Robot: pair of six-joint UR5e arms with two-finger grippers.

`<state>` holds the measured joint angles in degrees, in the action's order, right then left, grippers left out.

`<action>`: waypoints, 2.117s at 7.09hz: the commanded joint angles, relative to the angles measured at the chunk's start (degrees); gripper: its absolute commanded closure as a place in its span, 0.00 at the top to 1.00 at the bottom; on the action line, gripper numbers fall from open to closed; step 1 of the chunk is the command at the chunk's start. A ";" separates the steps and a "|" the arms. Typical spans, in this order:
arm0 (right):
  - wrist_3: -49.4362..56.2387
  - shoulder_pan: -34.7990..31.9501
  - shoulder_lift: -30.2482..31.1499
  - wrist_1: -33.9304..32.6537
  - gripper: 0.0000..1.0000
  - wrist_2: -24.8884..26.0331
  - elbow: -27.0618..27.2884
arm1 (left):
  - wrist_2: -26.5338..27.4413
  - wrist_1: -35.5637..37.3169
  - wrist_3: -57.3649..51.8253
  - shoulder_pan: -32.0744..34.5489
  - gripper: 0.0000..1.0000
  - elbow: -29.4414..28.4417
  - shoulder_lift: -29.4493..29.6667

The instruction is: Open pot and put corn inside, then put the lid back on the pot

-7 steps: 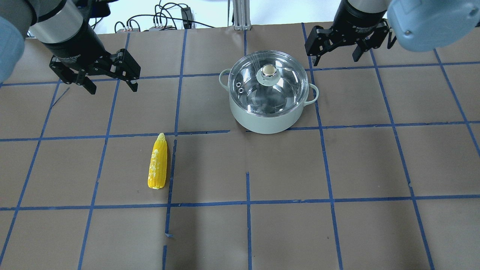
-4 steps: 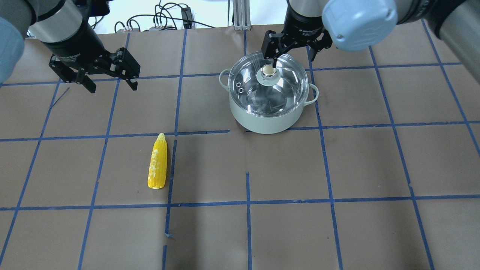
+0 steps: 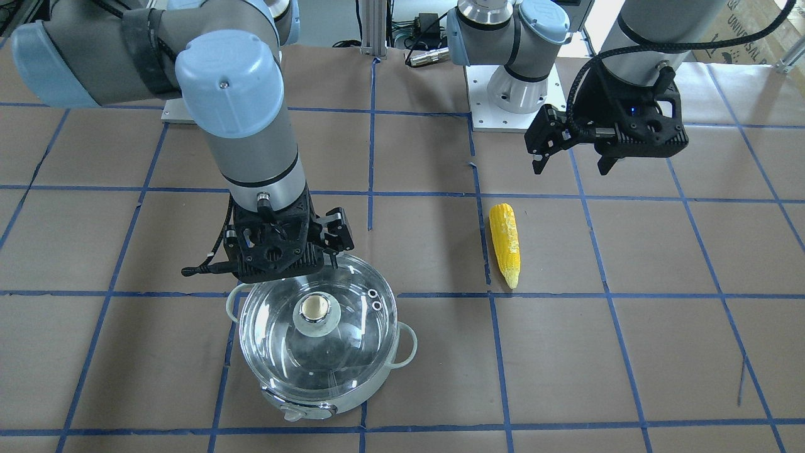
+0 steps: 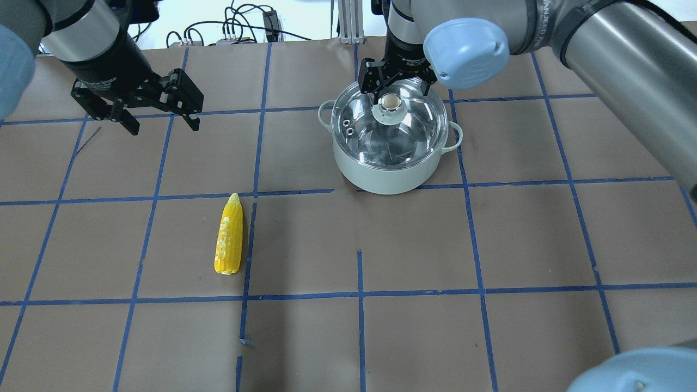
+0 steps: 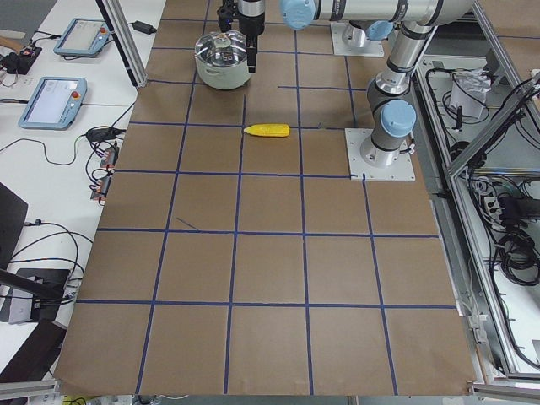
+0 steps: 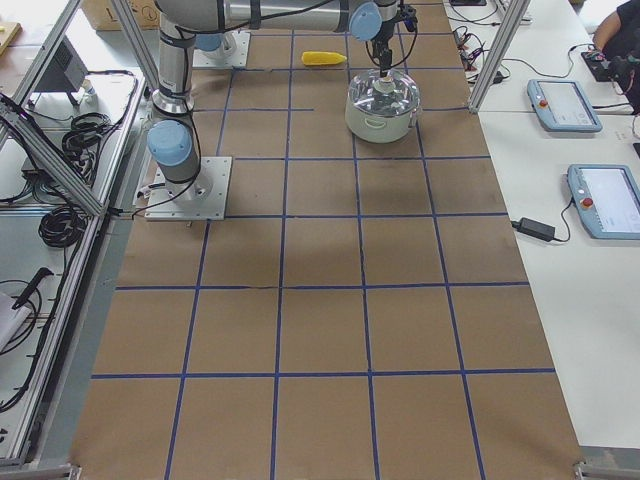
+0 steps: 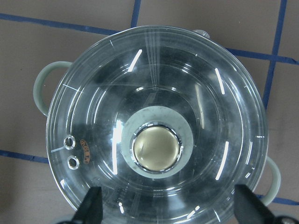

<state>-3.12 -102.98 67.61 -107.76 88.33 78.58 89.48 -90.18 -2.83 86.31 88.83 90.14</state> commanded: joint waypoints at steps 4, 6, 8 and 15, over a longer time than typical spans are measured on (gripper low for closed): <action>-0.04 0.15 -5.55 -4.74 0.99 -0.09 -1.32 | 0.00 0.00 -0.16 -0.09 1.00 0.03 0.03; -0.13 0.07 -5.73 -4.56 0.97 0.00 -1.24 | 0.00 0.00 -0.16 -0.09 1.00 0.03 -0.05; -0.04 0.07 -5.65 -4.48 0.82 0.00 -1.24 | 0.00 0.00 -0.33 -0.18 1.00 -0.06 -0.05; -0.40 -0.02 -5.03 -2.55 0.42 0.18 -1.41 | -0.01 0.00 -0.50 -0.26 1.00 -0.15 0.03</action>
<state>-3.51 -103.01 62.31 -111.17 88.43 77.42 89.43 -90.18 -3.13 86.11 88.76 90.17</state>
